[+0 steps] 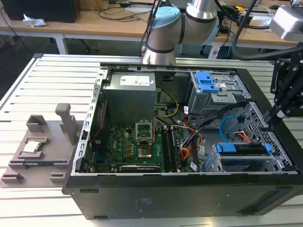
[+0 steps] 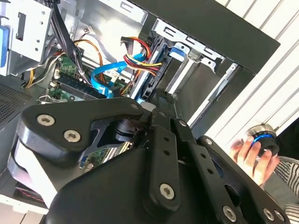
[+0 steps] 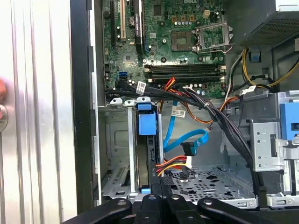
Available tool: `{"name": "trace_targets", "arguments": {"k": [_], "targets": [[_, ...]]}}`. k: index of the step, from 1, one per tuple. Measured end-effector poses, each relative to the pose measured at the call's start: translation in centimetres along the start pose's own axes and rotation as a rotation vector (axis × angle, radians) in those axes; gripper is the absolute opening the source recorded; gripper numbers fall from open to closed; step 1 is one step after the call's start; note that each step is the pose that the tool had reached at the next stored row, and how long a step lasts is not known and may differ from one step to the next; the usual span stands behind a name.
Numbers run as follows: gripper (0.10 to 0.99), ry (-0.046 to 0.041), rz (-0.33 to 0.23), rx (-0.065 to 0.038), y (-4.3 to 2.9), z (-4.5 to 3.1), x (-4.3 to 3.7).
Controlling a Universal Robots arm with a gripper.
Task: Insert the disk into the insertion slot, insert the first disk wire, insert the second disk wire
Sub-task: 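Insert the first disk wire, then insert the second disk wire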
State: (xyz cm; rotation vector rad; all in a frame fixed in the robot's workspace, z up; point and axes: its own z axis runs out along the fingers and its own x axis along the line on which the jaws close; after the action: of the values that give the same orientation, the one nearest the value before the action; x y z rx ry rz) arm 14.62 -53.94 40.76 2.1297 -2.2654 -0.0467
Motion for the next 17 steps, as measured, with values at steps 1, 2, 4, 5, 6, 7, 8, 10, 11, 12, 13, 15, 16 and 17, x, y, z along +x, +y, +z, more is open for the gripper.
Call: {"name": "trace_targets", "arguments": {"k": [1,2,4,5,6,7,8,10,11,12,13,15,16,17], "targets": [[0.106,-0.0001,0.0,0.0,0.0,0.01,0.0],[0.106,-0.0001,0.0,0.0,0.0,0.0,0.0],[0.106,0.0001,0.0,0.0,0.0,-0.02,0.0],[0.106,0.0001,0.0,0.0,0.0,-0.02,0.0],[0.106,0.0001,0.0,0.0,0.0,-0.03,0.0],[0.106,0.0002,0.0,0.0,0.0,-0.03,0.0],[0.106,0.0001,0.0,0.0,0.0,-0.03,0.0],[0.106,0.0002,0.0,0.0,0.0,-0.04,0.0],[0.106,0.0001,0.0,0.0,0.0,-0.04,0.0],[0.106,0.0002,0.0,0.0,0.0,-0.05,0.0],[0.106,0.0001,0.0,0.0,0.0,-0.05,0.0],[0.114,0.0002,0.0,0.0,0.0,-0.06,0.0],[0.235,0.0001,0.0,0.0,0.0,-0.06,0.0],[0.302,0.0002,0.0,0.0,0.0,-0.07,0.0]]}}
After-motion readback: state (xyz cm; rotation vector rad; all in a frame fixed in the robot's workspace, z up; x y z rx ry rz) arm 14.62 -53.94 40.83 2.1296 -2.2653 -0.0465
